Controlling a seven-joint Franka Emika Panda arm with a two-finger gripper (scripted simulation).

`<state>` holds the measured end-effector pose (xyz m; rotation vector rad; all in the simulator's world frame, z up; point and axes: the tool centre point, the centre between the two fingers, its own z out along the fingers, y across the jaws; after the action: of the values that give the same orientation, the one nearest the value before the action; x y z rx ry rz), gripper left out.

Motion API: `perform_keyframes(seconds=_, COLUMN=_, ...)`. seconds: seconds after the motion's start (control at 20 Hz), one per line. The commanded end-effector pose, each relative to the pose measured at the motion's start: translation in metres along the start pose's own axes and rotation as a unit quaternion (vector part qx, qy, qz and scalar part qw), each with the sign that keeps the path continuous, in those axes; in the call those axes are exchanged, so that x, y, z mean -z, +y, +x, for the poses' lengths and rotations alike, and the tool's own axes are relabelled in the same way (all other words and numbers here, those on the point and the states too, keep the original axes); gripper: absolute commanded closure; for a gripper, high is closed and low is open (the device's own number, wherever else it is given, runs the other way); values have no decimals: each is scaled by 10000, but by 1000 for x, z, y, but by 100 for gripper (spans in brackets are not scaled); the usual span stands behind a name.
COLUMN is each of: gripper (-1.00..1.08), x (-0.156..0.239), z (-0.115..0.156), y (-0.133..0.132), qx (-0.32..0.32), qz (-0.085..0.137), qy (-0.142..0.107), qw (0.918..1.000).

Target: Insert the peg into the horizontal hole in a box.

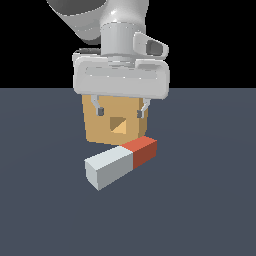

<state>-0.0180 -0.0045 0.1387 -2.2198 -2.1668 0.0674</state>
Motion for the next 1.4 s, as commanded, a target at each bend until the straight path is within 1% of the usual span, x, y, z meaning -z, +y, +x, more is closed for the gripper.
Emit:
perform_keyframes(seconds=0.0, gripper=-92, x=-3, z=-2, y=0, qx=-168, qz=-10, qy=5, qw=9999)
perform_keyframes(seconds=0.3, gripper=-92, x=-13, z=-10, y=-1, qx=-807, qz=-54, qy=26, qw=9967)
perform_keyframes(seconds=0.45, gripper=-92, x=-20, z=-15, y=-2, qx=-1237, qz=-83, qy=40, qw=9923)
perform_keyframes(seconds=0.55, gripper=-92, x=-26, z=-19, y=-3, qx=-1556, qz=-105, qy=50, qw=9878)
perform_keyframes(seconds=0.75, gripper=-92, x=-36, z=-26, y=-6, qx=-2191, qz=-149, qy=71, qw=9756)
perform_keyframes(seconds=1.0, gripper=-92, x=-48, z=-34, y=-10, qx=-2901, qz=-199, qy=95, qw=9567)
perform_keyframes(seconds=1.2, gripper=-92, x=-56, z=-38, y=-14, qx=-3322, qz=-228, qy=110, qw=9429)
perform_keyframes(seconds=1.35, gripper=-92, x=-60, z=-40, y=-16, qx=-3555, qz=-243, qy=118, qw=9343)
